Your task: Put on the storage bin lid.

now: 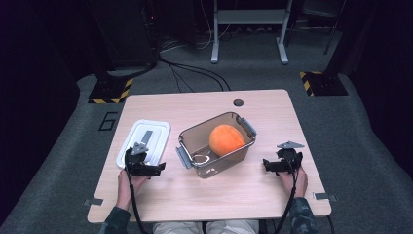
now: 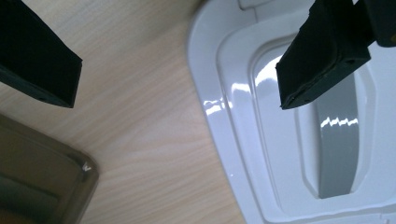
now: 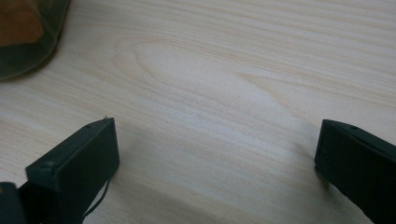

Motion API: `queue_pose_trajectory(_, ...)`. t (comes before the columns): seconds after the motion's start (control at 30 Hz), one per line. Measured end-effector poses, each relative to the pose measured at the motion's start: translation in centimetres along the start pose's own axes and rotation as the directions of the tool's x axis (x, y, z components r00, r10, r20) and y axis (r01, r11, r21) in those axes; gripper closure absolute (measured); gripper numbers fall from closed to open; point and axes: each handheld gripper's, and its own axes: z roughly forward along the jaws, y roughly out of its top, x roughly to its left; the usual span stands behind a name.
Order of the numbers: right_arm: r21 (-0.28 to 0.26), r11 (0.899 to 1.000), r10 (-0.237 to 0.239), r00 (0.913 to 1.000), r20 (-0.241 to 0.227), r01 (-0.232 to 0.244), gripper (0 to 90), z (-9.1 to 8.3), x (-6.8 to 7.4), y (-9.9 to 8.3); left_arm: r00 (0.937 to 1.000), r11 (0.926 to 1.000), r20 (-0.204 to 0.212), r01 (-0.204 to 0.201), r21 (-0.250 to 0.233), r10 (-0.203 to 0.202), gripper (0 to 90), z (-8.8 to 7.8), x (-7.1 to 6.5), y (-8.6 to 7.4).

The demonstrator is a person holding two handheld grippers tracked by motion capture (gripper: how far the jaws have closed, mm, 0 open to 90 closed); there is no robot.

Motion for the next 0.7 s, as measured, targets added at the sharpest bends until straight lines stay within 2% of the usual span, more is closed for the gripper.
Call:
queue_pose_trajectory(0.17,0.0,1.0,0.0,1.0,0.0,0.0,0.0,0.0,0.0,0.0,0.9997,0.9998,-0.019,0.014,-0.013,-0.015,0.1,-0.1,1.3,1.1)
queue_pose_trajectory(0.2,-0.001,1.0,0.0,1.0,0.0,0.0,0.0,0.0,0.0,0.0,0.9998,1.0,-0.02,0.008,-0.002,-0.008,0.2,-0.1,1.6,1.3)
queue_pose_trajectory(0.23,0.0,1.0,0.0,1.0,-0.001,0.0,0.0,0.0,0.0,0.0,0.9994,0.9995,-0.013,0.031,-0.001,-0.031,0.1,0.1,2.1,1.6)
queue_pose_trajectory(0.37,-0.001,1.0,-0.001,1.0,-0.001,0.001,0.0,0.0,0.0,0.0,0.9988,0.999,-0.023,0.043,0.012,-0.043,0.2,0.5,3.0,2.1)
queue_pose_trajectory(0.43,-0.001,1.0,-0.001,1.0,-0.001,0.001,0.0,0.0,0.0,0.0,0.9991,0.9991,-0.022,0.036,0.022,-0.036,0.2,0.6,3.3,2.2)
queue_pose_trajectory(0.57,0.0,1.0,-0.001,1.0,-0.001,0.001,0.0,0.0,0.0,0.0,0.998,0.9983,-0.033,0.054,0.022,-0.054,0.4,1.1,4.1,2.6)
queue_pose_trajectory(0.6,0.0,1.0,-0.001,1.0,-0.001,0.001,0.0,0.0,0.0,0.0,0.9981,0.9985,-0.041,0.048,0.028,-0.047,0.4,1.2,4.3,2.7)
queue_pose_trajectory(0.7,-0.001,1.0,-0.001,1.0,-0.002,0.001,0.0,0.0,0.0,0.0,0.9982,0.9979,-0.02,0.057,0.03,-0.056,0.6,1.6,5.1,3.0)
